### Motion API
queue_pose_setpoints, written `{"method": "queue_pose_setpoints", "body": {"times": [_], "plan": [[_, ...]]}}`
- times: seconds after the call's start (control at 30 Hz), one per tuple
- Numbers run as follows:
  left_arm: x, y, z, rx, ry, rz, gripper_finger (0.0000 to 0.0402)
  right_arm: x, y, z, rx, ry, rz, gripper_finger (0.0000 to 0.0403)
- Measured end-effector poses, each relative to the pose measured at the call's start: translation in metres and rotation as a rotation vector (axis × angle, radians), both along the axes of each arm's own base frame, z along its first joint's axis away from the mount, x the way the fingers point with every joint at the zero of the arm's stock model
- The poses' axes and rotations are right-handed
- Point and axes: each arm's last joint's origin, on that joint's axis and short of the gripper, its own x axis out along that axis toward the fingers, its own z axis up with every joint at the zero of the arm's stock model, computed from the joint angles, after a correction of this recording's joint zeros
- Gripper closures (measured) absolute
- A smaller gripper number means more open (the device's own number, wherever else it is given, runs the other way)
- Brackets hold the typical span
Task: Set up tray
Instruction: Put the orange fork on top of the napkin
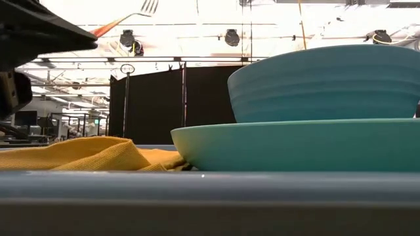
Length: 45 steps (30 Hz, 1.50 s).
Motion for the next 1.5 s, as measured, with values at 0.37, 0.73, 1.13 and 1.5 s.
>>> {"method": "queue_pose_setpoints", "body": {"times": [0.37, 0.73, 1.13, 1.5], "plan": [[0.008, -0.046, -0.032, -0.082, -0.027, 0.039, 0.0397, -0.003, -0.002, 0.007, 0.042, -0.020, 0.013, 0.0243], [0.019, -0.078, -0.046, -0.130, -0.064, 0.069, 0.0397, -0.015, -0.039, 0.037, 0.400, 0.016, 0.394, 0.0243], [0.024, -0.094, -0.053, -0.118, -0.059, 0.034, 0.0397, 0.003, -0.101, 0.068, 0.812, 0.238, 0.669, 0.0243], [0.024, -0.095, -0.053, -0.084, -0.042, -0.002, 0.0397, 0.051, -0.133, 0.056, 1.046, 0.357, 0.747, 0.0243]]}}
